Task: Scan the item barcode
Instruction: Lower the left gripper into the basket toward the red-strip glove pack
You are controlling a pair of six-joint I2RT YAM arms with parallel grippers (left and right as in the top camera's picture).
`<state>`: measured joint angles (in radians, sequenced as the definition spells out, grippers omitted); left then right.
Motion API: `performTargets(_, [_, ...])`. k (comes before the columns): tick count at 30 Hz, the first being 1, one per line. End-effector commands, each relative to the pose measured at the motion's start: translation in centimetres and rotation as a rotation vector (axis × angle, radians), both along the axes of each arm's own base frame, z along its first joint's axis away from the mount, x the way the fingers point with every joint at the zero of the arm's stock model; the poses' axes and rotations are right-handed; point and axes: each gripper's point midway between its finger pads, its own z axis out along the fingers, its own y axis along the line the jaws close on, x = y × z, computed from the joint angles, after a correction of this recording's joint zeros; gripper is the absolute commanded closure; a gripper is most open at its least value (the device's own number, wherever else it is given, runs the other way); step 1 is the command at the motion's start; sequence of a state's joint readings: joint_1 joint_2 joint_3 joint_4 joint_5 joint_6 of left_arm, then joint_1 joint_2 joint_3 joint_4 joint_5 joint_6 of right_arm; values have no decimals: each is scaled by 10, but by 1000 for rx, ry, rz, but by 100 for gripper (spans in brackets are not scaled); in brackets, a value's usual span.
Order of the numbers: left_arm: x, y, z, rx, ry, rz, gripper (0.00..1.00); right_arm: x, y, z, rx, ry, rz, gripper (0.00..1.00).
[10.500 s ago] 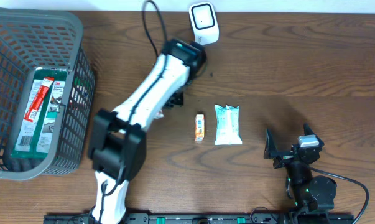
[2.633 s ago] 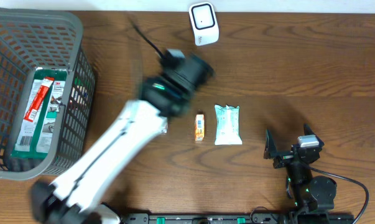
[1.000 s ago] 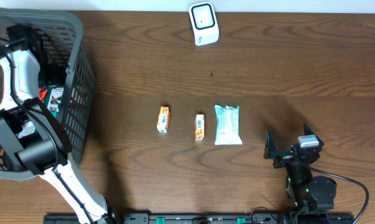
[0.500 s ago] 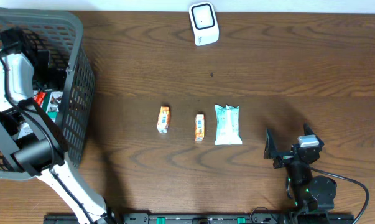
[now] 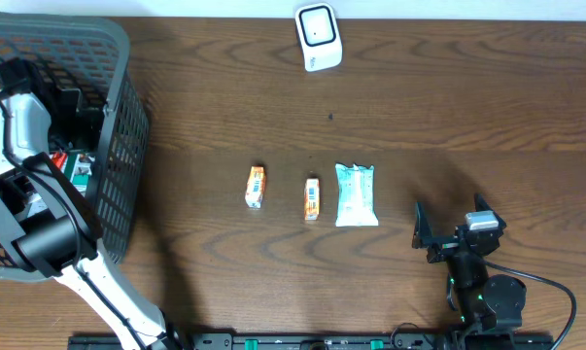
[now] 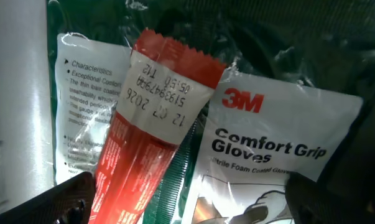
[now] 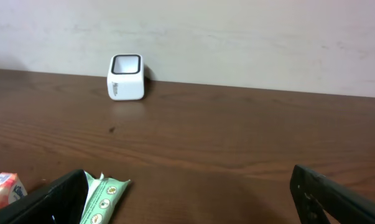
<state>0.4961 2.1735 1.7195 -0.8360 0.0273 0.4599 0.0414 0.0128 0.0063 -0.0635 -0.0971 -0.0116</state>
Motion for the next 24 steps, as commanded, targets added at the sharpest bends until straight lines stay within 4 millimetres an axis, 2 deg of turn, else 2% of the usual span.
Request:
performTargets(1, [-11, -7, -30, -49, 69, -26, 2, 0, 3, -1, -4, 3, 11, 1])
performTargets(5, [-12, -8, -39, -57, 84, -25, 2, 0, 3, -1, -4, 3, 11, 1])
performTargets(9, [-9, -6, -40, -50, 72, -25, 1, 0, 3, -1, -4, 3, 11, 1])
performTargets(11, [-7, -5, -40, -45, 62, -24, 6, 0, 3, -1, -4, 3, 11, 1])
performTargets(13, [-4, -3, -40, -39, 51, -25, 19, 0, 3, -1, -4, 3, 11, 1])
performTargets(18, [-1, -2, -39, -33, 40, -25, 39, 0, 3, -1, -4, 3, 11, 1])
performTargets(24, [-1, -2, -39, -34, 36, -13, 49, 0, 3, -1, -4, 3, 11, 1])
